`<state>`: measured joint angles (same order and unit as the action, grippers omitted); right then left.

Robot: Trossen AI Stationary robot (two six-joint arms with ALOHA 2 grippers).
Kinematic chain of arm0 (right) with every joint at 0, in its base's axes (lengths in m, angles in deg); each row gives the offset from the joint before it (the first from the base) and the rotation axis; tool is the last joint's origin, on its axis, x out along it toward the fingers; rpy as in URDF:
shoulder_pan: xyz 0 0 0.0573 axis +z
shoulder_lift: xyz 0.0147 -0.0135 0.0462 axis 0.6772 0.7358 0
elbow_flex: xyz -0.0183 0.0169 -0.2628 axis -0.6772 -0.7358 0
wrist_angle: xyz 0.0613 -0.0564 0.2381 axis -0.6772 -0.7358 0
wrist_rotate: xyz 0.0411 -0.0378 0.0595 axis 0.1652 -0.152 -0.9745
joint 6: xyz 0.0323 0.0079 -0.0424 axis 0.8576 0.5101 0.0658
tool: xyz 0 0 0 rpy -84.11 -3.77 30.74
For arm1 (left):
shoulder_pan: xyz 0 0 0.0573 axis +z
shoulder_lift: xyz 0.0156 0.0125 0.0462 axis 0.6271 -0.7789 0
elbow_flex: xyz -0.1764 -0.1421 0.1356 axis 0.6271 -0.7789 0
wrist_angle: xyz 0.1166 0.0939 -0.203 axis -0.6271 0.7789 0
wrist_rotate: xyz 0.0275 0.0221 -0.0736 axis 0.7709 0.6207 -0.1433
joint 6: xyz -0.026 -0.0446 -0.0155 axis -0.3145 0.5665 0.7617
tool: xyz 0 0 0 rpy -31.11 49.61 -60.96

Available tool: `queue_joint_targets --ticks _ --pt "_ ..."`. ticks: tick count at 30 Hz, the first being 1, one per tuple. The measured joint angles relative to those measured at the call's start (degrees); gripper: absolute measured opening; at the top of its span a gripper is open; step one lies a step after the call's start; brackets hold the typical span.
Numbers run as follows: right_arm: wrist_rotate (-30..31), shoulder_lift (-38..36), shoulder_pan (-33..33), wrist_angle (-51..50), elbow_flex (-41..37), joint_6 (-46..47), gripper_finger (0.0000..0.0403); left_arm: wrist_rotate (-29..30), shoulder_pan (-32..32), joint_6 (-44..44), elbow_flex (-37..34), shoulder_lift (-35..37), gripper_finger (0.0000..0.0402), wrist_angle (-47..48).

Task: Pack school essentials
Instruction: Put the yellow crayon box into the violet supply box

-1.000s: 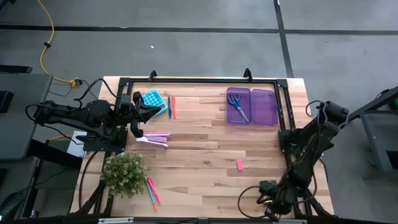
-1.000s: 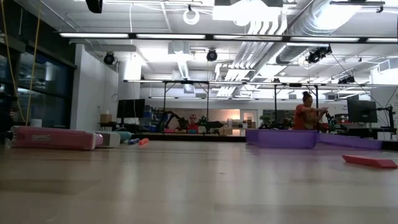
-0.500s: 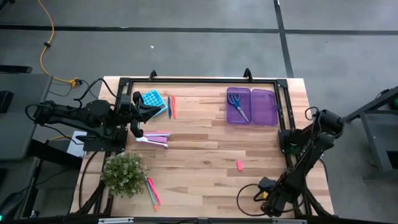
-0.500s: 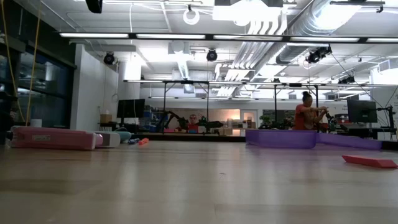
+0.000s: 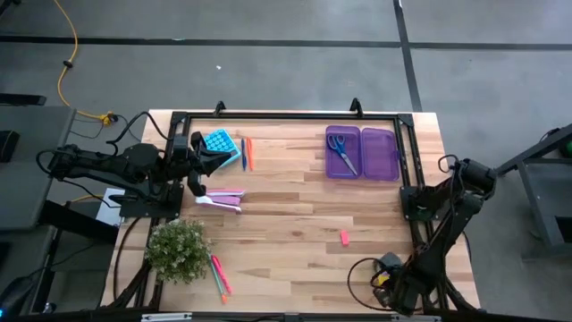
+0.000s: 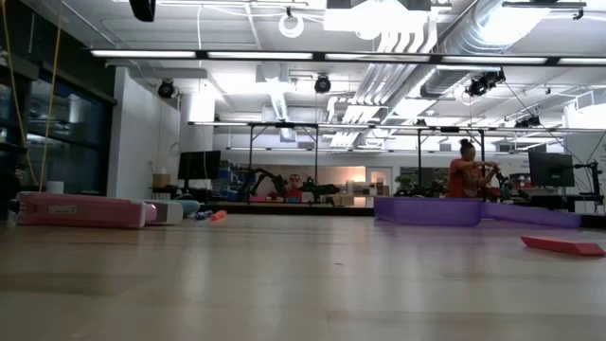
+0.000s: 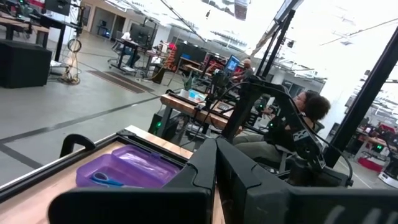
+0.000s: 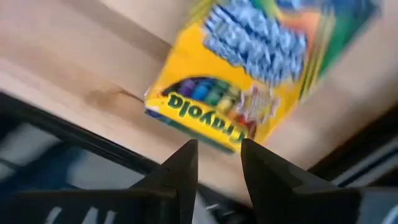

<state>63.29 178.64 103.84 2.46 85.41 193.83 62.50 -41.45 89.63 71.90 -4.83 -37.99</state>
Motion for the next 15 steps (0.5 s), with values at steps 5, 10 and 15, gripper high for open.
queue_joint_targets --ticks 5,10,15 --pt "1.43 0.00 0.76 9.02 0.00 9.19 0.0114 0.38 0.00 -0.06 0.00 0.01 0.0000 0.00" --pt "2.42 0.00 -0.12 8.14 -0.81 10.27 0.0114 0.43 0.00 -0.10 0.00 -0.01 0.0000 0.00" --pt "-0.84 0.00 -1.66 8.28 -2.43 10.93 0.0114 0.57 0.00 -0.10 0.00 0.01 0.0000 0.00"
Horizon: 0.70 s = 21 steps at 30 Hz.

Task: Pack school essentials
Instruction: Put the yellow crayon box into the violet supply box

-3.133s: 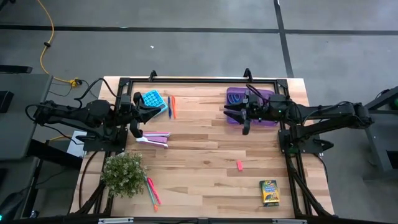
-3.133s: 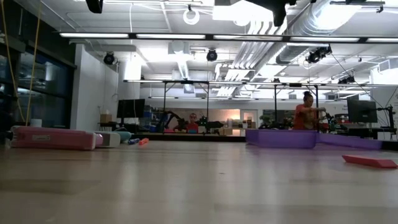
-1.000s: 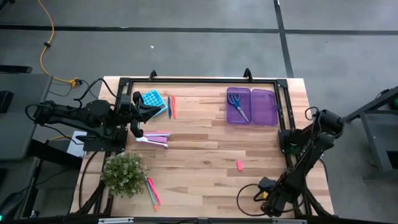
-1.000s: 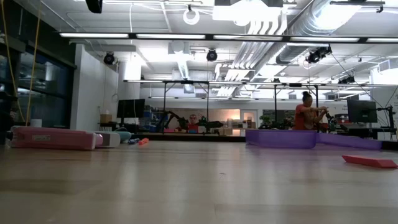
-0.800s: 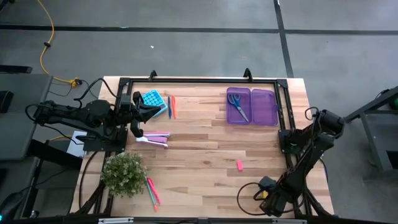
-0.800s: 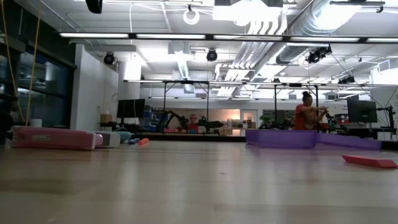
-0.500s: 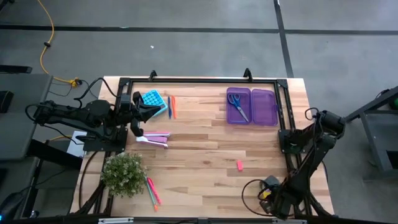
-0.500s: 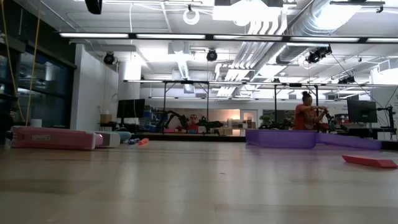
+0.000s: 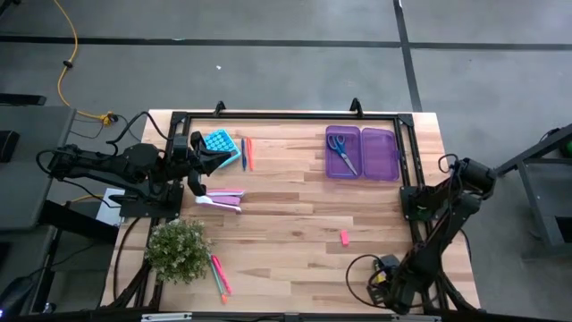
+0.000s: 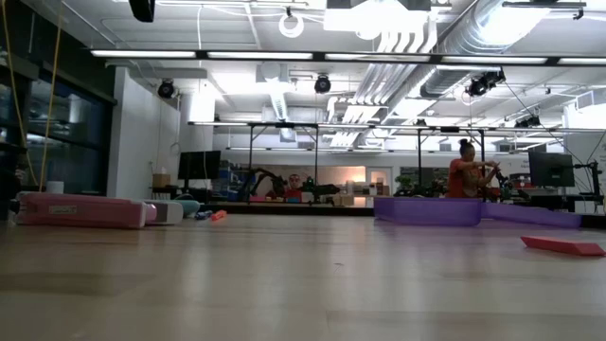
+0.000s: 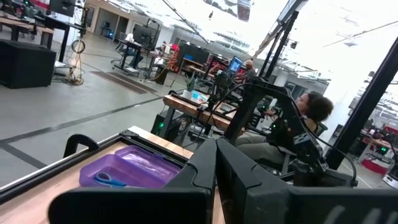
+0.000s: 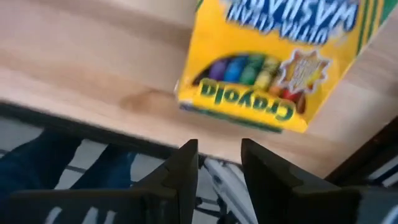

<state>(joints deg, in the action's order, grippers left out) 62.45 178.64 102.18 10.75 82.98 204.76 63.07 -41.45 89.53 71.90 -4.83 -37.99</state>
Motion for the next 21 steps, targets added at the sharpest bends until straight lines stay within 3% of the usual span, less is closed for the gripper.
queue_joint_targets --ticks 6,21 --pt "-2.00 0.00 -1.44 -4.04 -0.04 0.05 0.0114 -0.02 0.00 -0.02 0.00 -0.01 0.0000 0.01" --pt "-6.47 5.35 -1.81 0.95 -0.04 1.23 0.0114 -0.02 0.00 -0.04 0.00 0.00 0.0000 0.00"
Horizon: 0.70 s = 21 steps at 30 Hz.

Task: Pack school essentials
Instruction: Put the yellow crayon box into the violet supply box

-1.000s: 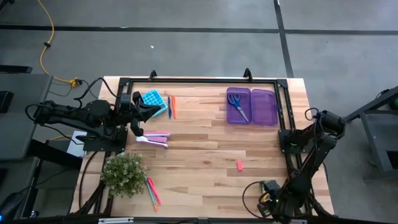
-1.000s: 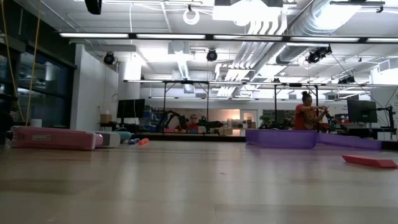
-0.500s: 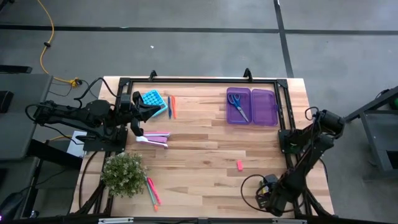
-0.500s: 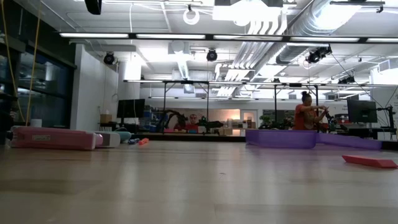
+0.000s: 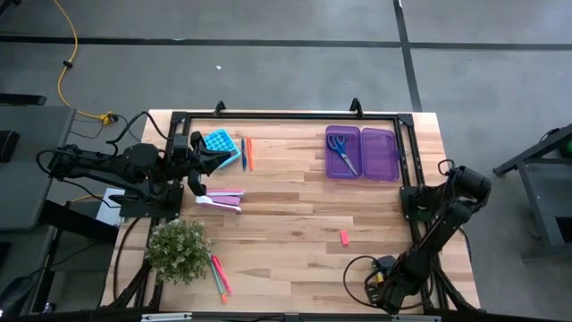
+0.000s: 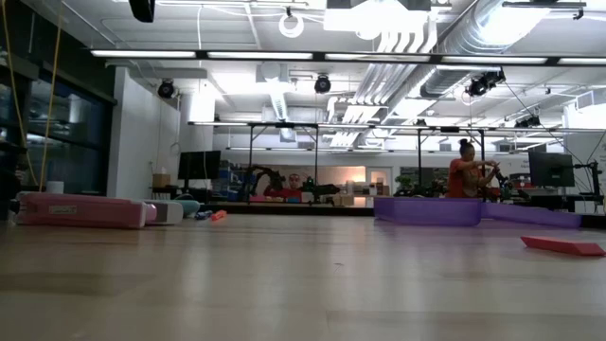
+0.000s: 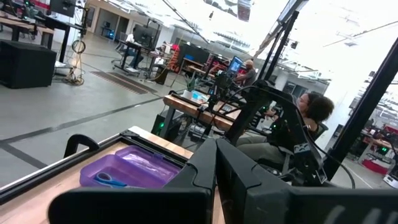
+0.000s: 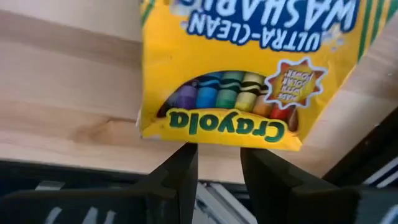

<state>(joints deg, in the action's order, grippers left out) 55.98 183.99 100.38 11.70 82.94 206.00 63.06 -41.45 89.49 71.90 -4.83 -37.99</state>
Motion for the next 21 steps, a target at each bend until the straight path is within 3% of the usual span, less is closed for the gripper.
queue_joint_targets --ticks 10,21 --pt "0.74 0.41 -0.99 -6.06 0.00 -1.53 0.0114 0.00 0.00 -0.02 0.00 -0.01 0.0000 0.00" --pt "6.87 -4.11 -5.72 -16.06 0.00 -10.31 0.0114 0.13 0.00 -0.02 0.00 0.00 0.0000 0.00"
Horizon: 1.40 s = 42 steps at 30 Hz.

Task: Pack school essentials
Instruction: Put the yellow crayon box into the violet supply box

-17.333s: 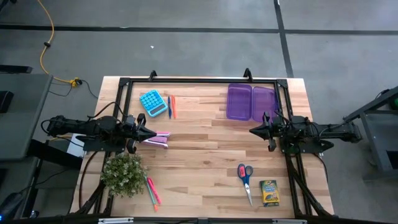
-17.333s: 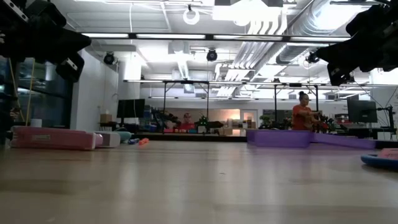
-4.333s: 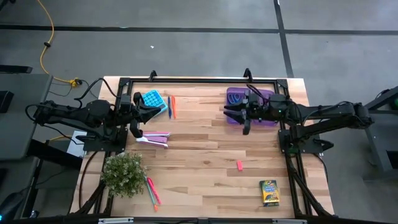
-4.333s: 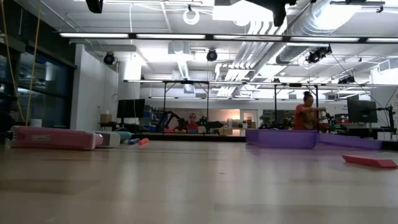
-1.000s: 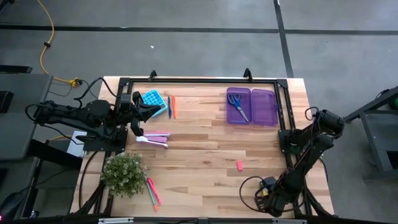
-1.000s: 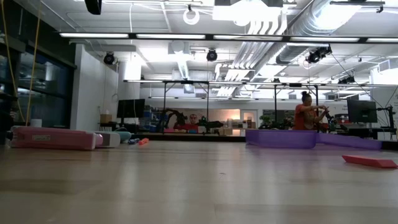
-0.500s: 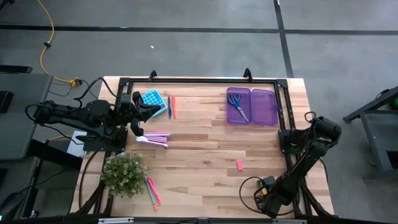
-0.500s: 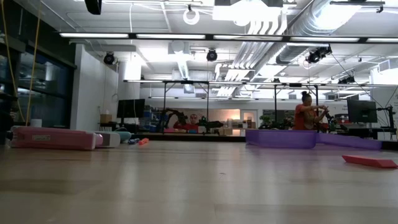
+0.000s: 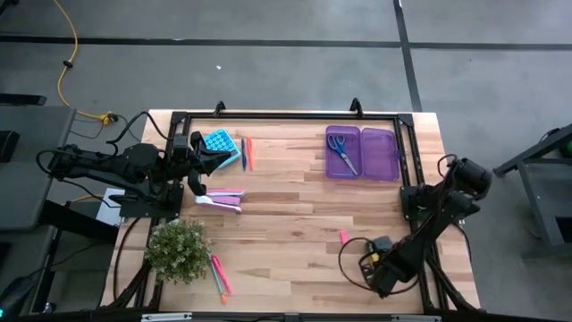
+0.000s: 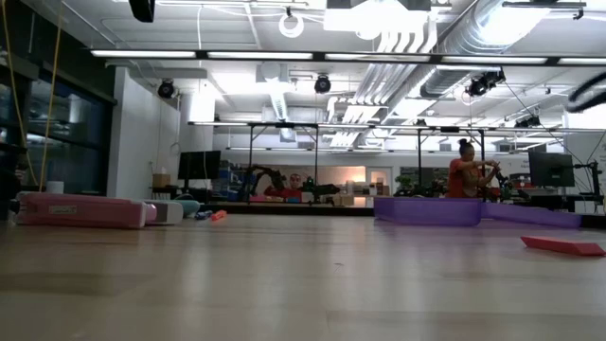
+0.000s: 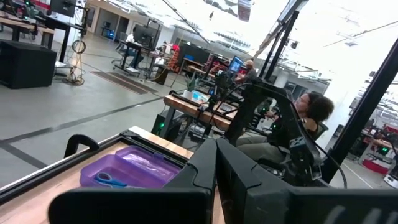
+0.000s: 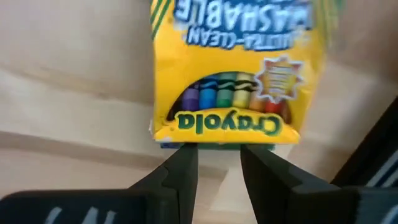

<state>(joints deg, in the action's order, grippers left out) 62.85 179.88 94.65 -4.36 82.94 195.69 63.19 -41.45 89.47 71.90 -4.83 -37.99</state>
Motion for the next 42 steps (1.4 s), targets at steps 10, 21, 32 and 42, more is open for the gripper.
queue_joint_targets --ticks 10,21,32,42 --pt "7.08 -8.01 0.11 -7.78 0.02 -23.19 0.0114 1.00 0.00 -1.51 0.00 0.00 0.0000 0.00" --pt "9.93 -8.62 2.02 -6.20 0.02 -72.32 0.0114 0.98 0.00 -0.48 0.00 -0.01 0.0000 0.00" --pt "13.84 -4.43 8.15 -5.11 0.02 -75.64 0.0114 1.07 0.00 0.16 0.00 0.00 0.0000 -0.04" --pt "16.80 -0.60 9.79 -4.56 0.02 -71.28 0.0114 1.19 0.00 0.47 0.00 -0.01 0.0000 -0.05"
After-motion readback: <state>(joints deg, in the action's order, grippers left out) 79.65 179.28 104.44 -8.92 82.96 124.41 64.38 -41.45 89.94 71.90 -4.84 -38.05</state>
